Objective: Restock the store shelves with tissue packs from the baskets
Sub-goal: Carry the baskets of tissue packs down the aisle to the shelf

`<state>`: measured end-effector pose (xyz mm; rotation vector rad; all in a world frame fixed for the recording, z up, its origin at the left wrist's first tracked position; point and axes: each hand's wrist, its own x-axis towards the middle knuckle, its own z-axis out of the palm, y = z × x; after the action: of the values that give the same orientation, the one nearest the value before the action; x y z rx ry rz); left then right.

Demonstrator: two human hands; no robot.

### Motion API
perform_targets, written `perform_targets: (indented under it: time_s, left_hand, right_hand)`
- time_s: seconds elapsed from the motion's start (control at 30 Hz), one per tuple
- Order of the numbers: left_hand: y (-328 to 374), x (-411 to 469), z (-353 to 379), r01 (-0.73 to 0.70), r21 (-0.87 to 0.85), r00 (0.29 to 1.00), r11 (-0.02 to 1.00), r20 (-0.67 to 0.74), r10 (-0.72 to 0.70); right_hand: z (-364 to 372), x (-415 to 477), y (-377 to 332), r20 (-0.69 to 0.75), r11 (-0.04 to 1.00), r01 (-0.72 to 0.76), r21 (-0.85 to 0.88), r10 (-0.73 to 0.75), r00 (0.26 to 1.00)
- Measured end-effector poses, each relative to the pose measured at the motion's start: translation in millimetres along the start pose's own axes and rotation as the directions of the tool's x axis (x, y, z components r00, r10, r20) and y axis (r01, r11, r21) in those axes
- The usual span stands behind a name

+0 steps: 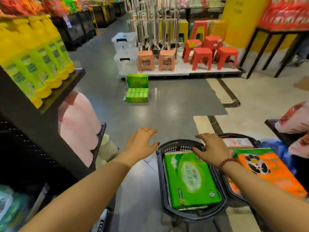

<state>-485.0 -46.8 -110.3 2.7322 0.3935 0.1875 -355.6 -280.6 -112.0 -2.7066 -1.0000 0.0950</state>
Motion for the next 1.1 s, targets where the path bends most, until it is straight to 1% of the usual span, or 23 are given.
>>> perform_targets:
  time_s: [0.1, 0.2, 0.37, 0.4, 0.47, 0.6, 0.67, 0.77, 0.83, 0.9, 0.97, 1.0, 1.03, 1.1]
  left_hand:
    - [-4.0, 30.7, 23.8, 0.001, -0.013, 0.998, 1.0, 0.066, 0.0]
    - [-3.9, 62.0, 50.4, 0.018, -0.042, 0.988, 0.999, 0.154, -0.012]
    - [-1.8, 110.5, 97.0, 0.004, -0.075, 0.952, 0.997, 0.305, 0.019]
    - [-2.6, 120.2, 107.1, -0.003, -0.074, 0.939, 0.997, 0.344, 0.028]
    - [-6.3, 139.6, 130.2, -0.03, -0.074, 0.908, 0.997, 0.416, 0.058]
    - [-20.2, 176.4, 186.7, -0.068, -0.105, 0.858, 0.992, 0.502, 0.112]
    - [-28.6, 192.5, 215.3, -0.065, -0.123, 0.837, 0.99, 0.533, 0.122]
    - [-42.2, 213.3, 263.8, -0.018, -0.141, 0.812, 0.99, 0.576, 0.097]
    - [-49.8, 225.4, 298.0, -0.014, -0.16, 0.795, 0.987, 0.597, 0.108]
    - [-57.3, 236.5, 336.8, -0.01, -0.153, 0.774, 0.988, 0.625, 0.105]
    - [-63.2, 244.1, 361.7, -0.015, -0.16, 0.756, 0.987, 0.645, 0.116]
    - [-67.3, 247.1, 380.3, -0.013, -0.169, 0.743, 0.985, 0.658, 0.123]
    - [-71.0, 249.6, 397.1, -0.01, -0.179, 0.732, 0.984, 0.669, 0.129]
    - [-77.2, 253.1, 426.3, 0.002, -0.204, 0.7, 0.979, 0.699, 0.144]
  right_hand:
    - [23.3, 18.3, 21.1, 0.045, 0.998, -0.056, 0.034, 0.054, 0.997]
    - [45.5, 33.3, 41.9, 0.052, 0.987, -0.125, 0.102, 0.12, 0.991]
    - [83.0, 42.9, 73.4, 0.147, 0.955, -0.268, 0.123, 0.25, 0.957]
    - [92.1, 41.5, 77.4, 0.168, 0.935, -0.319, 0.154, 0.294, 0.941]
    - [113.4, 36.9, 83.5, 0.217, 0.863, -0.438, 0.251, 0.391, 0.894]
    - [168.0, 25.9, 89.7, 0.295, 0.648, -0.644, 0.407, 0.574, 0.764]
    - [197.2, 21.7, 90.7, 0.335, 0.526, -0.723, 0.448, 0.651, 0.681]
    - [244.5, 12.3, 93.3, 0.408, 0.246, -0.81, 0.533, 0.764, 0.5]
    - [276.5, 5.8, 95.3, 0.455, 0.055, -0.82, 0.57, 0.81, 0.371]
    - [310.9, 0.3, 100.5, 0.492, -0.123, -0.806, 0.58, 0.841, 0.225]
    - [334.8, -3.4, 103.6, 0.524, -0.273, -0.759, 0.591, 0.845, 0.105]
    - [350.7, -5.5, 106.5, 0.539, -0.34, -0.732, 0.591, 0.841, 0.044]
    - [364.2, -7.6, 108.9, 0.539, -0.387, -0.714, 0.583, 0.842, -0.016]
    - [386.4, -11.0, 112.4, 0.469, -0.415, -0.683, 0.601, 0.875, -0.118]
